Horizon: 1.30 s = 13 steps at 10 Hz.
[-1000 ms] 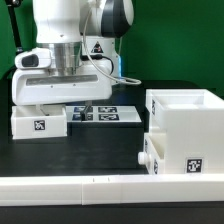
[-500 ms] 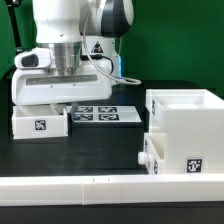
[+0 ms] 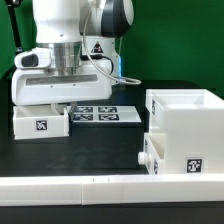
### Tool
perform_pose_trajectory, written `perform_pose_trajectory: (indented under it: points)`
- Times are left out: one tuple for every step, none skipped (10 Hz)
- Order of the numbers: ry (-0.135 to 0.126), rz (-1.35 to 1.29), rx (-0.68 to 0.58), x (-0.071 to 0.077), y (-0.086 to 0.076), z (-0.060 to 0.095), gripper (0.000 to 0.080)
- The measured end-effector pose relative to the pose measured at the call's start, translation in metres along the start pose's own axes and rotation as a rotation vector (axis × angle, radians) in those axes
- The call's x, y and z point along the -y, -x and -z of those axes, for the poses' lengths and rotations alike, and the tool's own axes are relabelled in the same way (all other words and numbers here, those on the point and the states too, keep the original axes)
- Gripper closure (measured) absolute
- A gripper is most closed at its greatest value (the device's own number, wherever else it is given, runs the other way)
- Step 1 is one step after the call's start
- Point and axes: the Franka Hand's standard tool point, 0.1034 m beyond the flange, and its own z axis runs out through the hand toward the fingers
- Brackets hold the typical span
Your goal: Assemble drawer
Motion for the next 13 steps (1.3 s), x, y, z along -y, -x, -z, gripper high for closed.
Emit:
perform_pose_trajectory:
  points:
    - [-0.003, 0.003, 0.004, 0.001, 0.000, 0.001, 0.0758]
    - [-0.019, 0.022, 0.027, 0.009, -0.003, 0.006, 0.0758]
    - [-0.028, 0.050, 0.037, 0.018, -0.009, 0.012, 0.0757]
    - [-0.035, 0.094, 0.045, 0.028, -0.016, 0.017, 0.0757]
    - [-0.043, 0.162, 0.064, 0.040, -0.023, 0.024, 0.0757]
    - [-0.043, 0.223, 0.064, 0.047, -0.032, 0.030, 0.0757]
    - [-0.043, 0.199, 0.060, 0.044, -0.029, 0.027, 0.0757]
    - [-0.046, 0.252, 0.065, 0.043, -0.027, 0.026, 0.0757]
    - [-0.048, 0.330, 0.063, 0.043, -0.027, 0.026, 0.0757]
    - [-0.050, 0.418, 0.062, 0.042, -0.028, 0.025, 0.0757]
    - [-0.052, 0.559, 0.056, 0.037, -0.032, 0.024, 0.0757]
    - [-0.048, 0.662, 0.047, 0.035, -0.041, 0.025, 0.0757]
    - [-0.044, 0.765, 0.042, 0.033, -0.050, 0.029, 0.0757]
